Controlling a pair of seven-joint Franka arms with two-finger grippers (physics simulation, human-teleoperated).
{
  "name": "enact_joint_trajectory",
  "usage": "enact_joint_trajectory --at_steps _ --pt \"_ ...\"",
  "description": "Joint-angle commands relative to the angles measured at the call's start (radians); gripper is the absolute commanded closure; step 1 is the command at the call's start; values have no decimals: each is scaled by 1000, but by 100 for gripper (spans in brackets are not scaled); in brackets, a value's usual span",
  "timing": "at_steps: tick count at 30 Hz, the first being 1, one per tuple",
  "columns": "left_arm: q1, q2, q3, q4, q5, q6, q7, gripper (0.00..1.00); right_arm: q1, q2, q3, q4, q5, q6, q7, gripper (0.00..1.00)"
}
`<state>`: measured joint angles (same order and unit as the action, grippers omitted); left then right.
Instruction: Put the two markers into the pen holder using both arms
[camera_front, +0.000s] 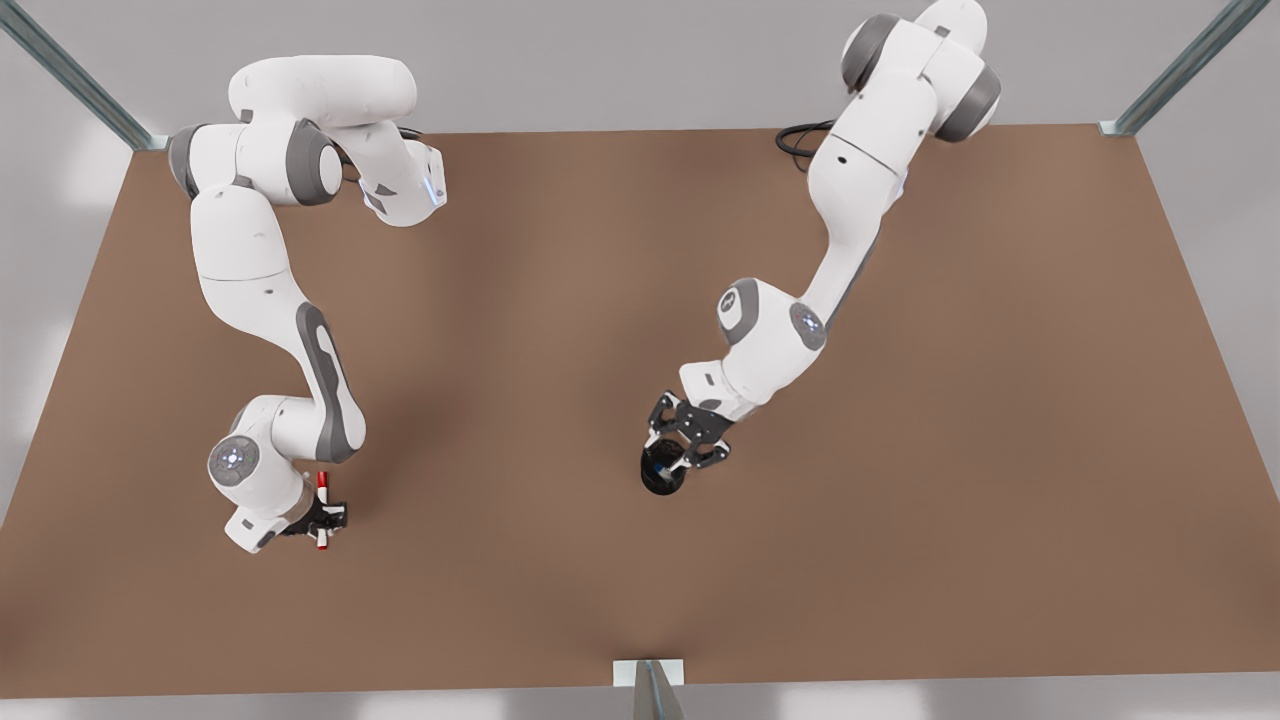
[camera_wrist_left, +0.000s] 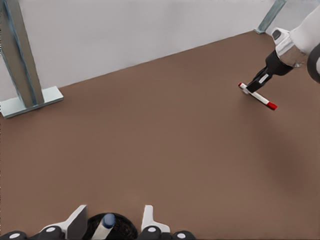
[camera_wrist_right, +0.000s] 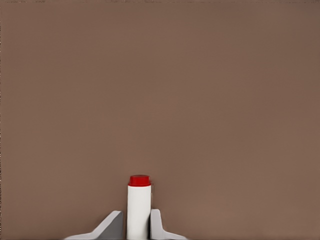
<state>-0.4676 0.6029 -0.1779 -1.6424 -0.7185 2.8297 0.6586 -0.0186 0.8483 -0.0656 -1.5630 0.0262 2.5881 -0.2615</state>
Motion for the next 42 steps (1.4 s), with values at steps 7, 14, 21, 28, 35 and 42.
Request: enact_joint_trajectory --at_steps 7,14,21,28,35,42 --pt "182 -238 219 245 726 -1078 -718 0 6 -64 4 14 -6 -112 -9 71" --pt "379 -391 113 245 815 -1253 -691 0 152 -413 84 29 -9 -480 145 70" --pt "383 -316 113 260 815 -1259 -689 0 219 -454 359 92 -141 -502 619 70" --pt "386 -295 113 260 814 -1227 -692 0 410 -285 349 317 -207 -267 783 68" --pt "386 -261 113 259 812 -1205 -691 0 519 -134 306 471 -235 -48 867 69" --pt "386 -252 115 259 803 -1190 -691 0 545 -130 303 425 -238 -71 866 69"
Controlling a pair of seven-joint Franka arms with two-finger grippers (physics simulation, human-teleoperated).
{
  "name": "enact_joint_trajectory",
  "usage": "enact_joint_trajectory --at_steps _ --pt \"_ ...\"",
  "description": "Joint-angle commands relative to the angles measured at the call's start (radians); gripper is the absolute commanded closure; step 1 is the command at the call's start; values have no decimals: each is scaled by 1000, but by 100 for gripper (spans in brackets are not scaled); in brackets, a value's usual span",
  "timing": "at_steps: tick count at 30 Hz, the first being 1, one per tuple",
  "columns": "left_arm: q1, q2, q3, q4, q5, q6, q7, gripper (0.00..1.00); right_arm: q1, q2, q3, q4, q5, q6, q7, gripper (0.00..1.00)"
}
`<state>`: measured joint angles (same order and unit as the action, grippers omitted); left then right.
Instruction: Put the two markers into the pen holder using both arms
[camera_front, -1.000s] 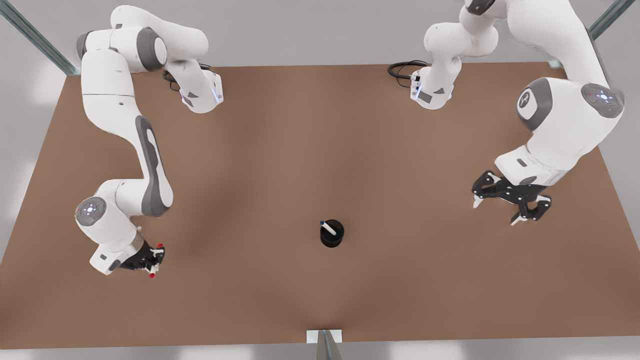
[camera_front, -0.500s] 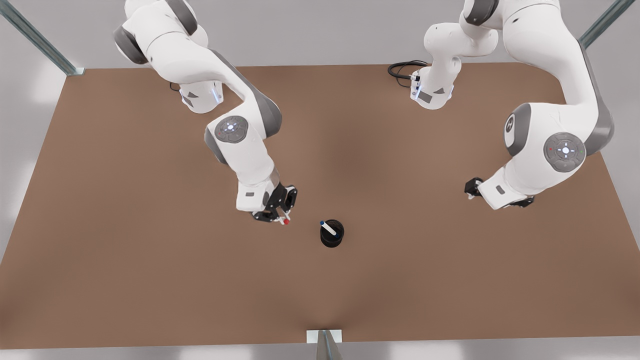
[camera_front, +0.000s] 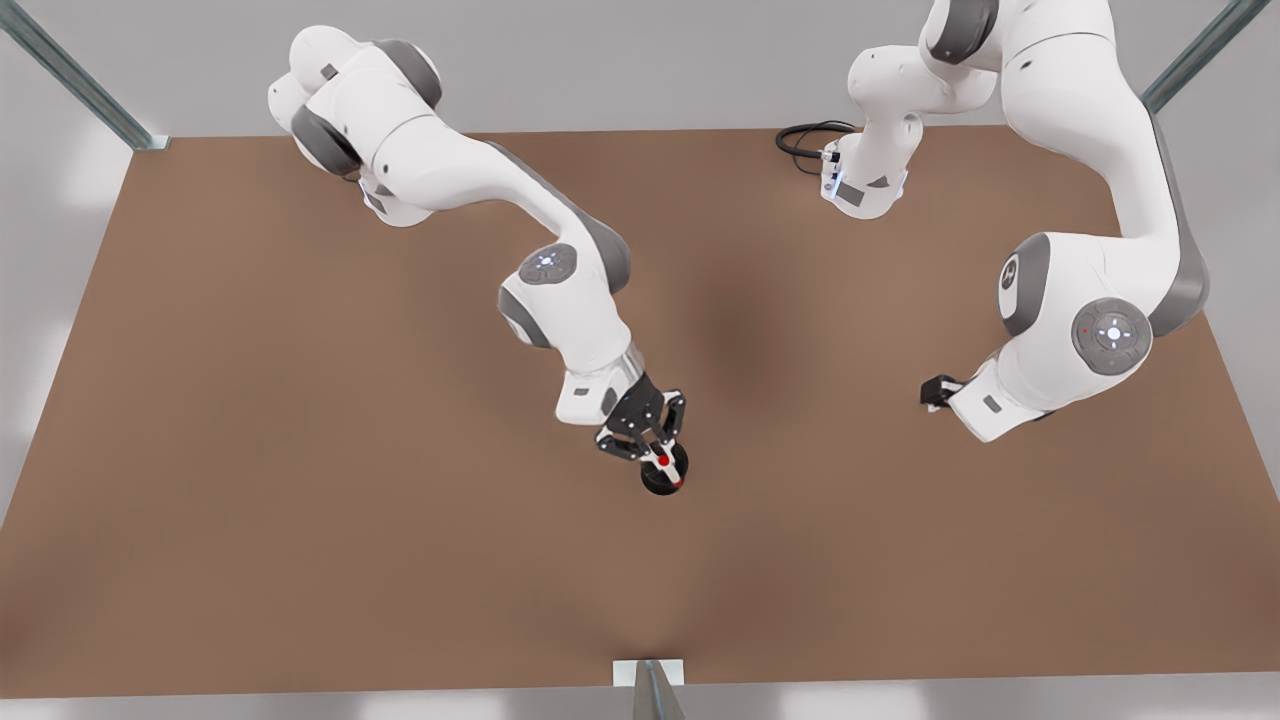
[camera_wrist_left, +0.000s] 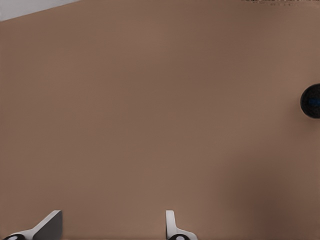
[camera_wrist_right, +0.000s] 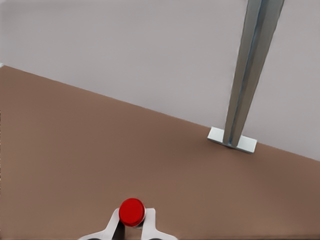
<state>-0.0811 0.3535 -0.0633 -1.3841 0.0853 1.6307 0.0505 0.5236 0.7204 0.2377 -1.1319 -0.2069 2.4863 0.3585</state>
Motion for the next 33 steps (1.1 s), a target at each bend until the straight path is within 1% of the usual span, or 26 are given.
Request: enact_joint_trajectory --at_steps 1,7,14,17,18,19,20,22,23,24,25,26,27,28,29,30,31,32,33 --pt "0 2 -1 0 -1 9 -83 0 4 -6 0 -11 -5 31 246 69" --pt "1 4 -1 0 -1 9 -83 0 -7 -3 2 -39 -66 33 246 69" --pt "1 9 -1 0 -2 11 -83 0 -5 -32 12 -152 -92 43 247 68" --pt "1 10 0 0 -2 12 -83 0 -8 -21 8 -166 -106 85 246 68" --pt "1 10 0 0 -2 17 -83 0 -16 0 3 -178 -133 128 247 67" --pt "1 12 0 0 -2 17 -83 0 -14 42 0 -190 -141 216 247 57" --pt "1 12 -1 -1 -2 17 -83 0 -14 71 0 -189 -158 264 247 0" --pt "3 18 0 0 -2 24 -83 0 -13 56 2 -197 -183 227 244 0" --pt "3 18 0 0 -2 24 -83 0 -20 -7 3 -250 -183 206 246 0" --pt "3 18 0 -1 -2 24 -83 0 -91 -154 38 -289 -181 4 237 0" --pt "3 16 -1 0 -2 23 -83 0 -197 -246 113 -328 -180 -121 234 0" --pt "4 16 -1 0 -4 23 -83 0 -434 -346 284 -404 -178 -226 212 0" --pt "3 16 -3 0 -4 23 -83 0 -668 -430 434 -430 -100 -383 84 0" --pt "3 15 -1 0 -33 23 -80 0 -570 -523 214 -405 82 -565 -74 0" --pt "1 15 -1 0 -33 23 -80 0 -490 -561 52 -384 115 -671 -148 0" --pt "3 15 -1 0 -33 23 -80 0 -453 -598 -58 -378 121 -811 -185 0" --pt "-2 15 -1 0 -32 23 -80 0 -445 -651 -120 -433 124 -828 -266 0" --pt "0 15 -1 0 -33 23 -80 0 -453 -577 -126 -375 167 -917 -302 0" --pt "-3 15 -1 0 -33 23 -80 0 -453 -451 -120 -169 167 -1052 -302 0"
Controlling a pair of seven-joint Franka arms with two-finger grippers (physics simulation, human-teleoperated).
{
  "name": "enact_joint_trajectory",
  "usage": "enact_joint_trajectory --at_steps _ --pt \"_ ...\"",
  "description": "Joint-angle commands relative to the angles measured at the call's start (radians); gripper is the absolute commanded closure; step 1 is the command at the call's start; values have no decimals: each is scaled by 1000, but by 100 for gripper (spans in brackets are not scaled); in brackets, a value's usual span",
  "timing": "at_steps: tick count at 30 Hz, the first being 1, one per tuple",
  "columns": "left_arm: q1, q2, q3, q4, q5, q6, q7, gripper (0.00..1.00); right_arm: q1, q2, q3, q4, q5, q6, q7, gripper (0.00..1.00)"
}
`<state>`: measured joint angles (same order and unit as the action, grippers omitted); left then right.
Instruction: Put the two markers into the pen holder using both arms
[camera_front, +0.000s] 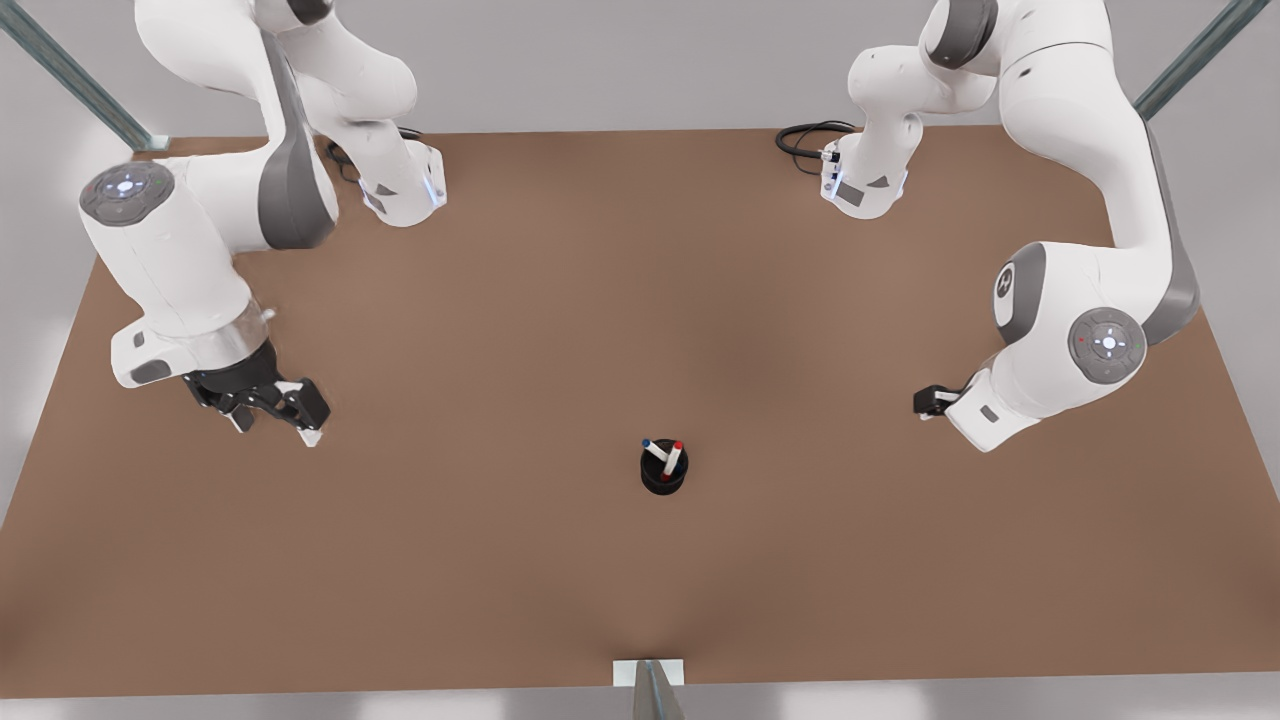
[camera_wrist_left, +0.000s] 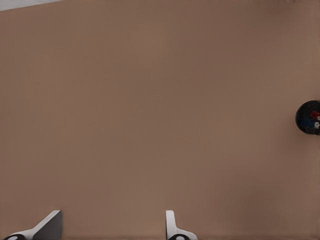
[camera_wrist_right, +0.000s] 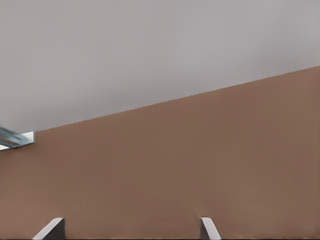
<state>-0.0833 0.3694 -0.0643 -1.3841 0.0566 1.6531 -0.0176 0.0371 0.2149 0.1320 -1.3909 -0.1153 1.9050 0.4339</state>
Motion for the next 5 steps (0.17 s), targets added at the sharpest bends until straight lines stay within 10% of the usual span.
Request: enact_joint_trajectory --at_steps 1,5 --pt "-1 -1 0 0 -4 1 -12 0 41 41 -23 76 77 -469 -377 0" --pt "-3 0 0 -1 -4 -3 -12 0 110 34 -68 62 78 -388 -373 0"
